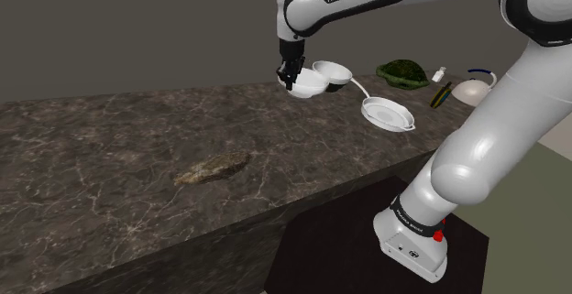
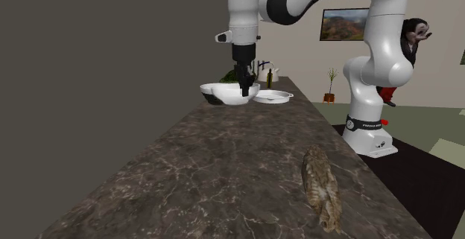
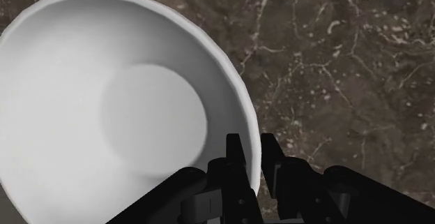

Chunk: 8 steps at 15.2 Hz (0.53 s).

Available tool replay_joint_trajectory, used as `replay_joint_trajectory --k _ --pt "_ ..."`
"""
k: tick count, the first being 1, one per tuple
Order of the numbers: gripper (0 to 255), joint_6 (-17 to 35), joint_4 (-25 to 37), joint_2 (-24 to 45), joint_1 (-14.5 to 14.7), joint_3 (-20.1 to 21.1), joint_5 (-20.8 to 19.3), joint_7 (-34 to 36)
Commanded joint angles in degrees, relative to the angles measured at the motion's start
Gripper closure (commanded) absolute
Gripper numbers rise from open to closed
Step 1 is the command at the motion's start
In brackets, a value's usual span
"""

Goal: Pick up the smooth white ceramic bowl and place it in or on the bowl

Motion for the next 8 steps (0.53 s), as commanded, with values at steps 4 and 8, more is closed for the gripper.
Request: replay_joint_trajectory --k 4,8 --pt "255 -3.7 2.7 -1.1 0.0 0.0 0.4 -0.8" --pt "255 -6.6 5.0 -1.8 0.0 0.0 0.6 -1.3"
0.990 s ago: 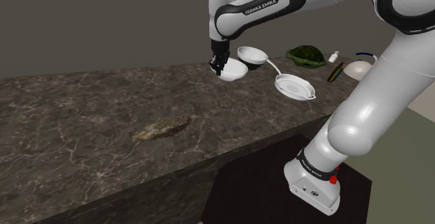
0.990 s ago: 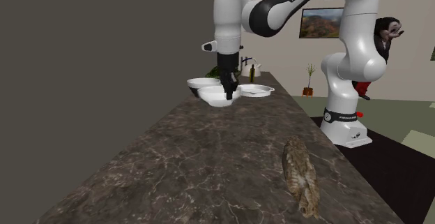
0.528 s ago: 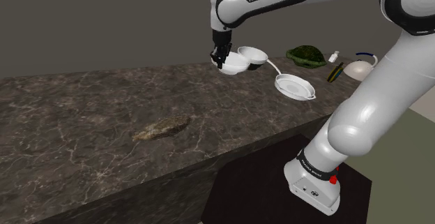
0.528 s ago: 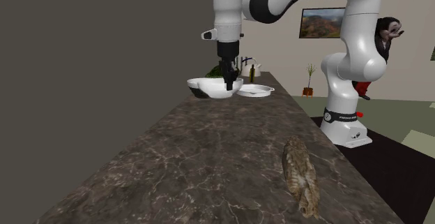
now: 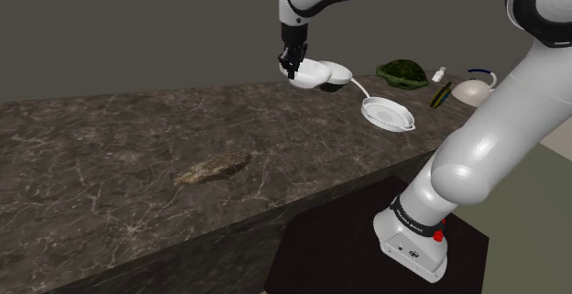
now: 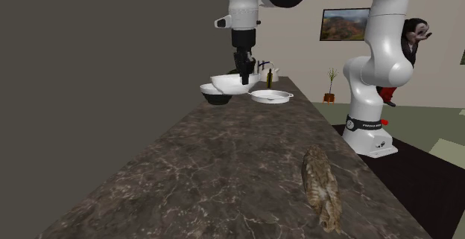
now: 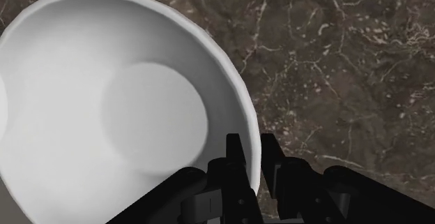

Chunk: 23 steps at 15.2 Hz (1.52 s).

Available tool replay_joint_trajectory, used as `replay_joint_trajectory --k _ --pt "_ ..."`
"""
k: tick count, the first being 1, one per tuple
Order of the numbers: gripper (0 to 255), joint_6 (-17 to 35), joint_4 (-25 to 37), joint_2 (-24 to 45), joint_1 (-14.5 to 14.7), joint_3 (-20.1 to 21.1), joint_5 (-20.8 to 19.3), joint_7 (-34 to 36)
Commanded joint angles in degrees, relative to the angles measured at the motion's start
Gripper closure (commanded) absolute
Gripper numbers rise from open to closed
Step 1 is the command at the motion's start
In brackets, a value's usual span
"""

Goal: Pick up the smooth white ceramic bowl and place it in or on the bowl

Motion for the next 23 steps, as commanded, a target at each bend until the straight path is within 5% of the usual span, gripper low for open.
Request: replay_joint_trajectory --k 1,8,23 --pt "255 -1.5 1.1 -0.5 0.0 0.0 0.1 -0.3" --pt "255 -6.4 5.3 -1.1 0.0 0.0 0.4 -1.1" --pt "255 -6.5 16.1 5.9 -9.7 -9.9 -0.7 -20.9"
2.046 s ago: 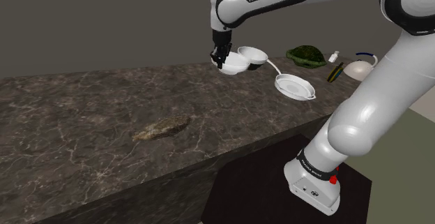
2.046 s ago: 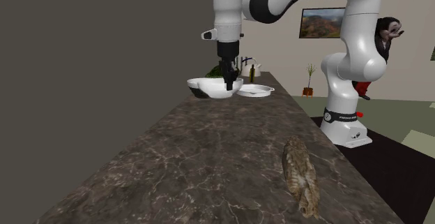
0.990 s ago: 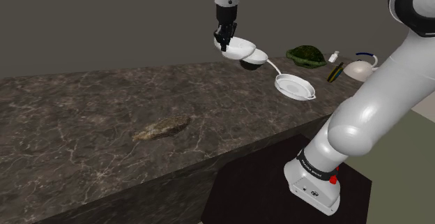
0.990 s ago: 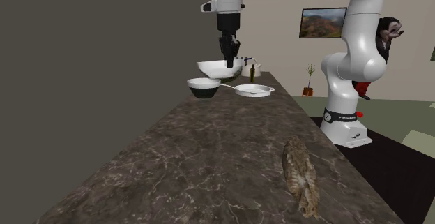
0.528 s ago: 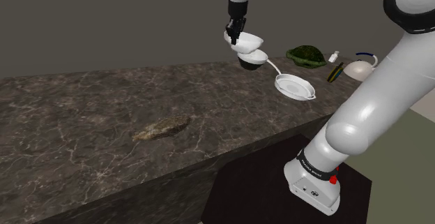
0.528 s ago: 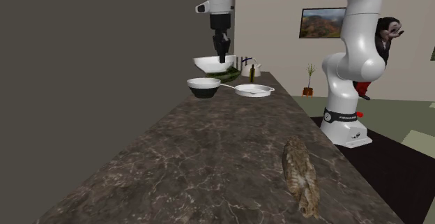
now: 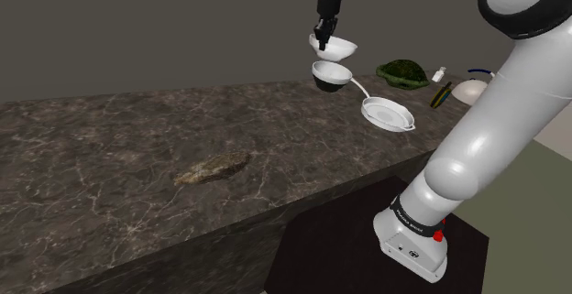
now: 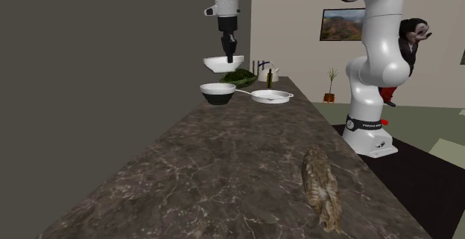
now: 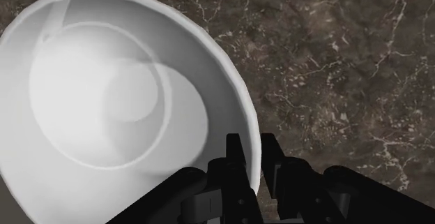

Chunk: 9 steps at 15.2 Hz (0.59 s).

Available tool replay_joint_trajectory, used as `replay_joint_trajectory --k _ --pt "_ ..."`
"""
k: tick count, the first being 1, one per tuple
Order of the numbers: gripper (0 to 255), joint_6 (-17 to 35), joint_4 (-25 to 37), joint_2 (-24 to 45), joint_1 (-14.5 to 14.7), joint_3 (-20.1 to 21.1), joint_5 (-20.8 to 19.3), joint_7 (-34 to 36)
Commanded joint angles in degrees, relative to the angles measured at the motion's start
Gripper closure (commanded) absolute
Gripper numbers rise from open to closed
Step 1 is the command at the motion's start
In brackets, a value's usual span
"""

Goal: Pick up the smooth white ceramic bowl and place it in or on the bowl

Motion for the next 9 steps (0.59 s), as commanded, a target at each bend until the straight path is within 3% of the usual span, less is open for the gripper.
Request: replay_joint_trajectory --k 1,7,9 --pt "255 -0.5 2.9 1.9 -1.3 -1.2 0.2 -2.7" --pt "255 -2.3 13.3 9.0 -5.8 -4.4 1.5 -11.0" --pt "255 -0.7 11.6 8.9 -5.8 -4.4 1.4 -10.7"
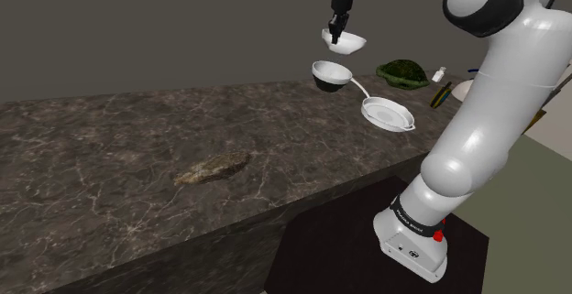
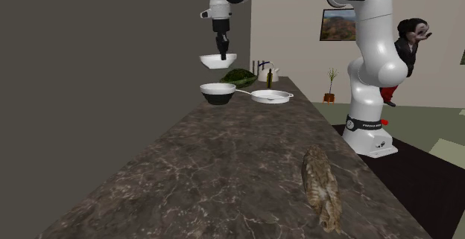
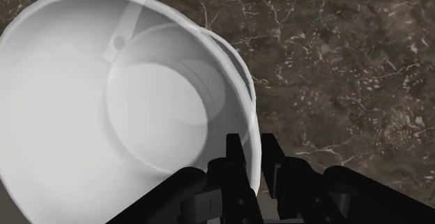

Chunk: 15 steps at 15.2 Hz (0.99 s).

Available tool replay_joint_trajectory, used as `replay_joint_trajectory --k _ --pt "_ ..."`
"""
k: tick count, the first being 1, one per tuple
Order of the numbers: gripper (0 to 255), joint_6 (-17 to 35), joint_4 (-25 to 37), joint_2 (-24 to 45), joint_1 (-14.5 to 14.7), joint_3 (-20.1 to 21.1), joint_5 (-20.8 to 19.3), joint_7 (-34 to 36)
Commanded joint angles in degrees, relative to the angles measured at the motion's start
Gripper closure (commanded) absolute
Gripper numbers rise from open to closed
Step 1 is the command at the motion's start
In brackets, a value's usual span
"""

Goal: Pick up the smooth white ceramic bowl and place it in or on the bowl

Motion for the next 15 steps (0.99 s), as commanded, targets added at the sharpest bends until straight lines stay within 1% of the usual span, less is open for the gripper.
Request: replay_joint_trajectory --k 1,15 --pt "255 1.3 -0.9 0.3 -0.2 -0.1 0.0 -0.1" --pt "255 11.6 -10.4 1.2 -0.3 -0.1 -0.4 1.6"
